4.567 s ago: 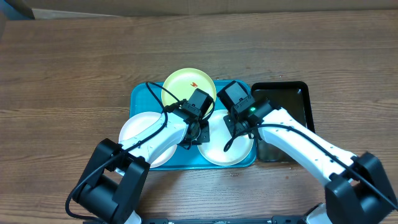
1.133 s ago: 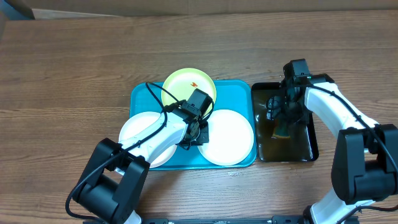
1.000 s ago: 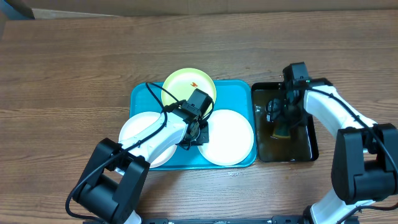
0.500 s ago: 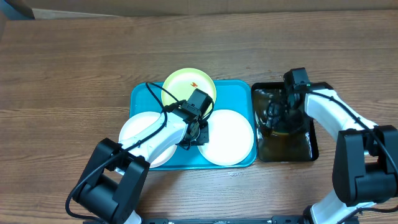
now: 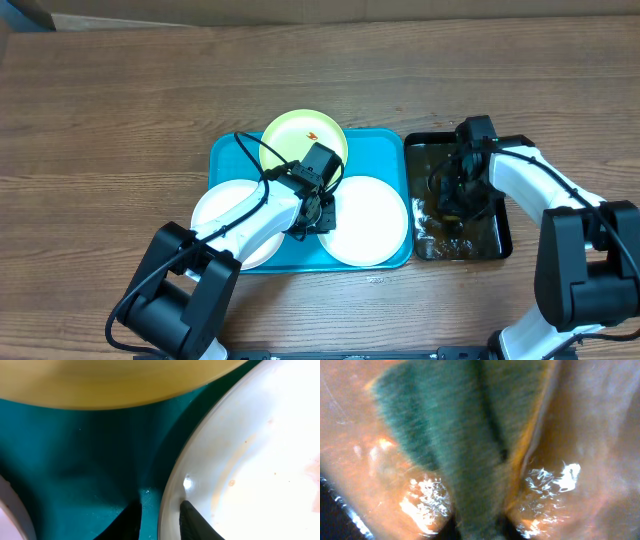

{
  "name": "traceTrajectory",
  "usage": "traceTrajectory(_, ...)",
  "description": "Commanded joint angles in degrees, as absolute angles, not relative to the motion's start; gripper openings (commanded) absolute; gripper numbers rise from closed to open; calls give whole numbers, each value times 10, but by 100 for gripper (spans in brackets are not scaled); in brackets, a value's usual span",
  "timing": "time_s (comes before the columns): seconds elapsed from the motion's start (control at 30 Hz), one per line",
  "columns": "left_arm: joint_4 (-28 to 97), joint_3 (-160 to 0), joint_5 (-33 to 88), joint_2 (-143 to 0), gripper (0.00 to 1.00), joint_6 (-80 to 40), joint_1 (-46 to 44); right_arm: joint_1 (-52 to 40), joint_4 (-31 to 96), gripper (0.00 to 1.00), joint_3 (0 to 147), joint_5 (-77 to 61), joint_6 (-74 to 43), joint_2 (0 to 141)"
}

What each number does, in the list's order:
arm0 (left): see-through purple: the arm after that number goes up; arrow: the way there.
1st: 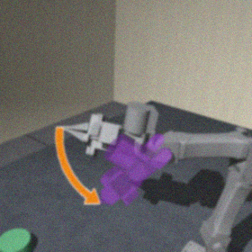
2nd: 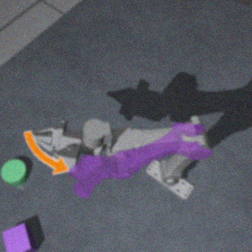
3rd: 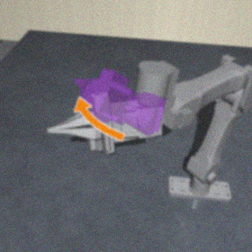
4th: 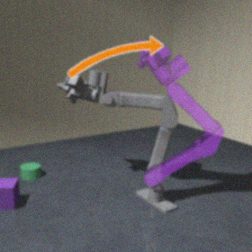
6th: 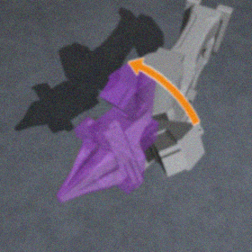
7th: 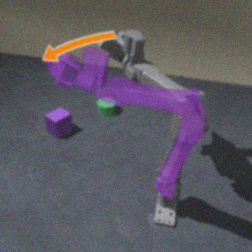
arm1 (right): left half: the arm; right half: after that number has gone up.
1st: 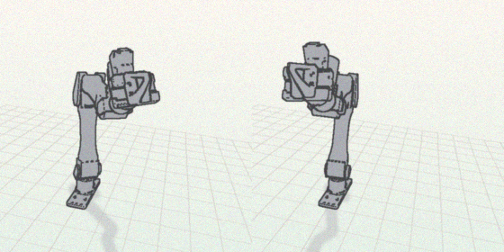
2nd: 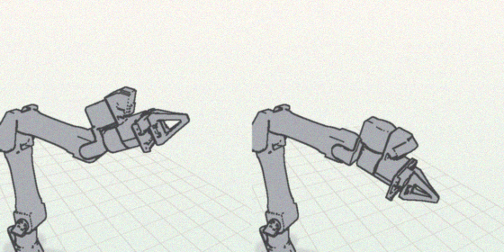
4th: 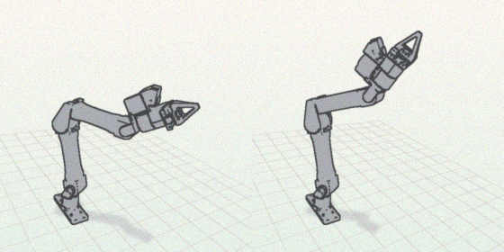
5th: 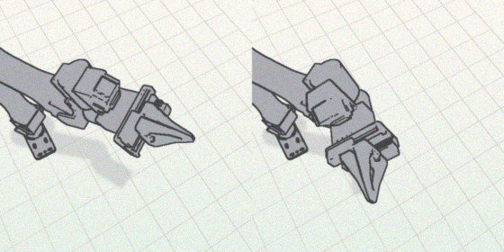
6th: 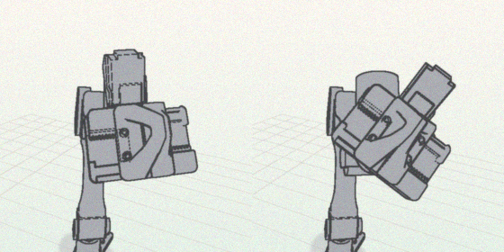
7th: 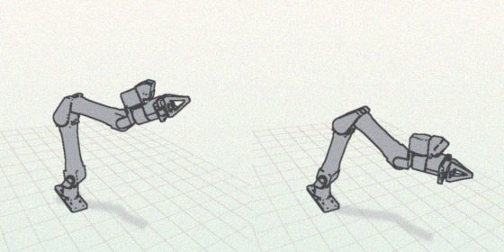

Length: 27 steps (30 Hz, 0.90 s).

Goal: Clean dirty plates on tray and stack at the side

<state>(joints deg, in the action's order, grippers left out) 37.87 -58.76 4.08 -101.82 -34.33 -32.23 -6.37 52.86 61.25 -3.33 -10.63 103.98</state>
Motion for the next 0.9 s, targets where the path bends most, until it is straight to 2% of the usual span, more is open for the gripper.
traceTrajectory(0.0,379,-586,43,-1025,29,-336,-319,-62,545,57,650,-31,-105,1046)
traceTrajectory(0.1,379,-586,43,-1025,30,-336,-319,-60,552,68,691,-29,-105,1046)
traceTrajectory(0.2,379,-586,43,-1025,30,-336,-319,-60,532,72,701,-14,-105,1046)
traceTrajectory(0.43,378,-586,44,-1025,30,-336,-318,-60,477,72,660,-7,-105,1049)
traceTrajectory(0.47,378,-586,44,-1025,30,-336,-318,-60,466,68,650,-7,-105,1049)
traceTrajectory(0.5,378,-586,45,-1025,30,-336,-317,-60,452,57,638,-7,-105,1049)
traceTrajectory(0.6,378,-586,45,-1025,30,-336,-317,-60,425,42,611,-7,-108,1049)
traceTrajectory(0.67,379,-586,45,-1025,30,-336,-317,-60,418,18,601,-4,-108,1049)
traceTrajectory(0.7,379,-586,45,-1025,30,-336,-317,-58,419,9,602,-3,-108,1049)
traceTrajectory(0.87,378,-586,45,-1025,29,-336,-317,-50,516,6,649,6,-107,1048)
